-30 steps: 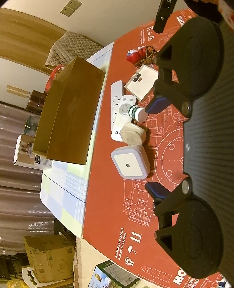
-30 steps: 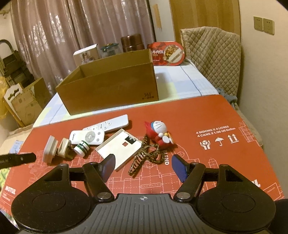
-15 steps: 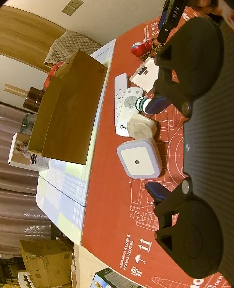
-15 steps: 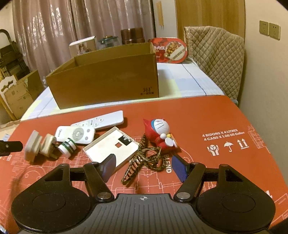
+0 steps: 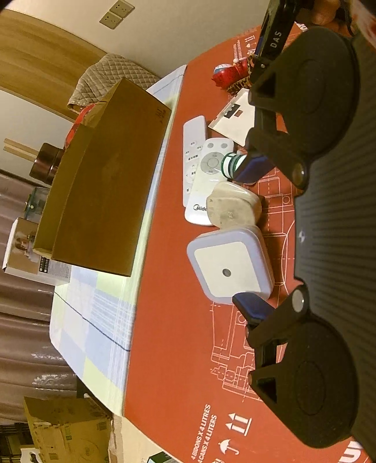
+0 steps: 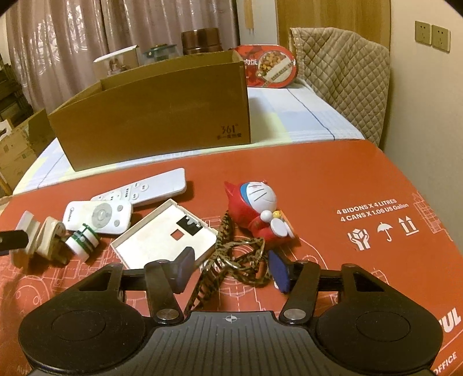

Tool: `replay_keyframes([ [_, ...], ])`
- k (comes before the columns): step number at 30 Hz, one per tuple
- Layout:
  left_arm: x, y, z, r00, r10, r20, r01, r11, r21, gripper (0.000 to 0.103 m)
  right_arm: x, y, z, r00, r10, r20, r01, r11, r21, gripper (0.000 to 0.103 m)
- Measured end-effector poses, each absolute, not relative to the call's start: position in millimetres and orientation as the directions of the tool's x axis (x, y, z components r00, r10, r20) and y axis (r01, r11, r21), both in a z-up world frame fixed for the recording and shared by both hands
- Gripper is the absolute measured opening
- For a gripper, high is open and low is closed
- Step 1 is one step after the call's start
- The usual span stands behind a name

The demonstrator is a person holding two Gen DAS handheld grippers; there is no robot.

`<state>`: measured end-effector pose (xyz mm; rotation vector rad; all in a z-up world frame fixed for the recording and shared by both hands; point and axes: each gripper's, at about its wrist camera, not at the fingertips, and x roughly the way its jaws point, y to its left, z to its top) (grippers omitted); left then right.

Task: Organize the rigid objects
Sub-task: 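Grasp the square night light with the left gripper while the right grasps the braided cord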

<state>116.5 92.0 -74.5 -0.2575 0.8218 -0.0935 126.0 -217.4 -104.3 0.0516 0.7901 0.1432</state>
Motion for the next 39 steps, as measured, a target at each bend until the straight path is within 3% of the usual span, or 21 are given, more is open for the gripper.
replay_keyframes([
  [14,119,95,-79,0.687,-0.178,-0.705,-0.029,0.962,-0.271,0.079,123,-210,-108,0.698,0.098,-0.709,-0.121,0.992,0.018,0.036],
  [25,121,99,-81,0.685,-0.148,-0.713,-0.058,0.965,-0.255,0.08,120,-201,-110,0.701,0.072,-0.71,-0.156,0.986,-0.054,0.036],
  [39,128,110,-88,0.677,-0.142,-0.722,-0.132,0.942,-0.309,0.079,118,-206,-108,0.694,0.089,-0.714,-0.146,0.989,-0.019,0.036],
])
